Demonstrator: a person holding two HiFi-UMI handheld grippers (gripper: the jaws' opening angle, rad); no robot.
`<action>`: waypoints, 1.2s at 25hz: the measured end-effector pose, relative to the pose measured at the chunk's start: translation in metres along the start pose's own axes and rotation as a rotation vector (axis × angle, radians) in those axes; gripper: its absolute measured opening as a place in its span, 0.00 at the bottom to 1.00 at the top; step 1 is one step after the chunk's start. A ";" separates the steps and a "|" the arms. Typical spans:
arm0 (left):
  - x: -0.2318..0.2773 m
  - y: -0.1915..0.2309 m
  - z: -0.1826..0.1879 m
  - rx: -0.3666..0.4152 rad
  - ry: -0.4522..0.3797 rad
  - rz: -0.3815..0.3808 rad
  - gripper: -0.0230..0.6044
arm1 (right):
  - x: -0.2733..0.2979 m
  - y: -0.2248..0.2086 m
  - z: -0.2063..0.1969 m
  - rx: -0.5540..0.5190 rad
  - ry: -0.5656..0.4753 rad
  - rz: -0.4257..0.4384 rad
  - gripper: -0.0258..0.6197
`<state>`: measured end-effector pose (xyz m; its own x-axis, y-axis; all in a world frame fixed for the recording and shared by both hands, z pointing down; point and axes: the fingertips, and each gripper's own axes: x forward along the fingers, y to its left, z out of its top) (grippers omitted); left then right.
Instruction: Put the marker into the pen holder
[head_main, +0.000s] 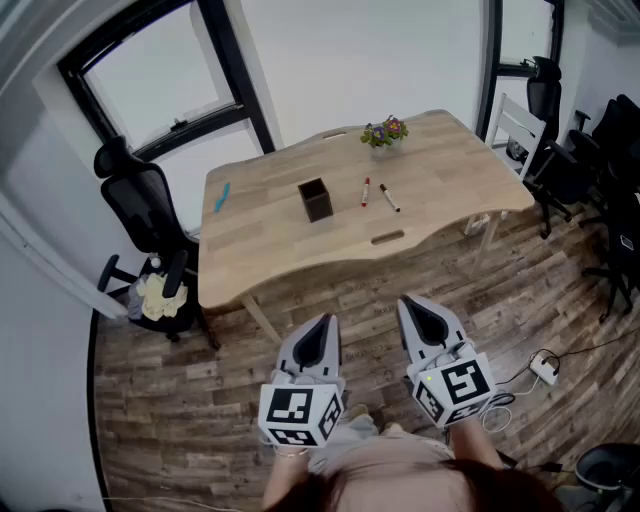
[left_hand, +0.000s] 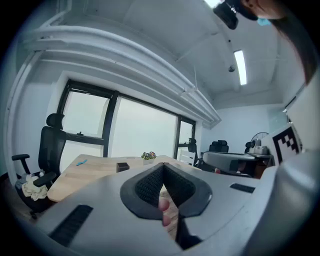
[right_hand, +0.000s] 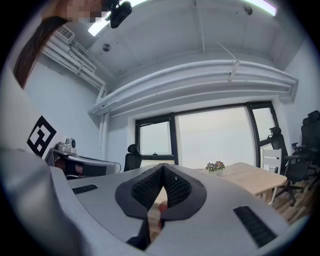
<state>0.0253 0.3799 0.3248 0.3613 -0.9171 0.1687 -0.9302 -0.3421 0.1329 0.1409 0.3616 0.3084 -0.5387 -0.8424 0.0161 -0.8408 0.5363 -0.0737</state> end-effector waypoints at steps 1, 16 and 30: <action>0.002 0.000 0.000 0.000 0.000 -0.002 0.04 | 0.001 -0.001 0.000 0.000 0.003 -0.004 0.03; 0.033 0.035 -0.001 0.014 0.006 -0.043 0.04 | 0.046 -0.006 -0.007 -0.016 -0.020 -0.052 0.03; 0.056 0.077 -0.001 -0.007 0.022 -0.085 0.04 | 0.089 -0.007 -0.007 0.030 -0.038 -0.096 0.03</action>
<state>-0.0260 0.3023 0.3457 0.4406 -0.8799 0.1778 -0.8955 -0.4172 0.1548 0.0985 0.2828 0.3176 -0.4529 -0.8915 -0.0132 -0.8862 0.4517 -0.1033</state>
